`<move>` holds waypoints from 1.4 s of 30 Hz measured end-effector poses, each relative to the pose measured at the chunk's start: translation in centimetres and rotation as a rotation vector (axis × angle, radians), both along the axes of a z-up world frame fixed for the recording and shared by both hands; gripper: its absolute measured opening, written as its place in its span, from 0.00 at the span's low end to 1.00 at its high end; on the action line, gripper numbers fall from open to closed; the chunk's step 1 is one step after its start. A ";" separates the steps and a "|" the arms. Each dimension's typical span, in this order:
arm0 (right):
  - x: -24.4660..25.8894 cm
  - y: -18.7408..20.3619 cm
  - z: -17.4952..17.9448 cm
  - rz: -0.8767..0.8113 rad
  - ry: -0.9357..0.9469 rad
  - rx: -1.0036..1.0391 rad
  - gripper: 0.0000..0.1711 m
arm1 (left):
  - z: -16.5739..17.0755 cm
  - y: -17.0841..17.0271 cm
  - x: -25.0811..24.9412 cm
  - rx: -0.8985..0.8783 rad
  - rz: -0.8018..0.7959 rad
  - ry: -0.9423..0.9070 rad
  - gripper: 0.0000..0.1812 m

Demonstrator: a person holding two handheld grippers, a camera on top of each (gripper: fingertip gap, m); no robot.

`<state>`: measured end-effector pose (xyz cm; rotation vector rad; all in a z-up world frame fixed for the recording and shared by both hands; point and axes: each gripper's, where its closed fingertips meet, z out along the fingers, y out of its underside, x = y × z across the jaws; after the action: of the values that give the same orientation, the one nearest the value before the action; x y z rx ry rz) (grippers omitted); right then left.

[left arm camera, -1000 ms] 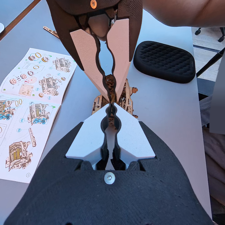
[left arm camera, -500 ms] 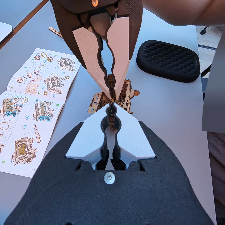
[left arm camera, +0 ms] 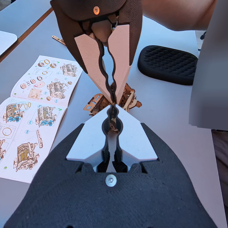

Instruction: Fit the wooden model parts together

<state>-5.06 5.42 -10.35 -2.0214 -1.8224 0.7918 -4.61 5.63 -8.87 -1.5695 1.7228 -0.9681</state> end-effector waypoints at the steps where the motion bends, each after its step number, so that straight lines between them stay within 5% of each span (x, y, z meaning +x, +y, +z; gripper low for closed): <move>1: 0.0 0.0 0.0 0.000 0.000 -0.003 0.00 | 0.0 0.1 0.0 0.016 0.004 -0.004 0.00; 2: 0.0 0.0 0.0 0.000 -0.001 -0.003 0.00 | 0.2 0.5 -0.1 0.039 0.017 -0.015 0.01; 7: 0.0 -0.1 0.0 -0.002 0.000 -0.002 0.00 | 3.0 2.4 -0.7 0.115 0.022 -0.186 0.36; 11: 0.0 -0.1 0.0 -0.005 -0.002 0.000 0.00 | 1.3 3.2 -0.7 -0.010 -0.057 -0.153 0.57; 21: 0.1 0.1 0.0 -0.021 0.000 -0.007 0.00 | -2.9 1.5 1.1 -0.110 -0.255 -0.044 0.55; 29: 0.1 0.3 0.0 -0.030 -0.004 -0.007 0.00 | -2.9 -0.1 1.1 -0.203 -0.324 -0.097 0.39; 42: -0.4 0.5 0.1 -0.042 -0.011 0.000 0.00 | -3.0 -0.6 1.4 -0.142 -0.327 -0.119 0.39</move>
<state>-5.42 5.93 -10.29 -2.0610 -1.7795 0.7696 -3.25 5.01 -11.83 -1.3066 1.8962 -1.3423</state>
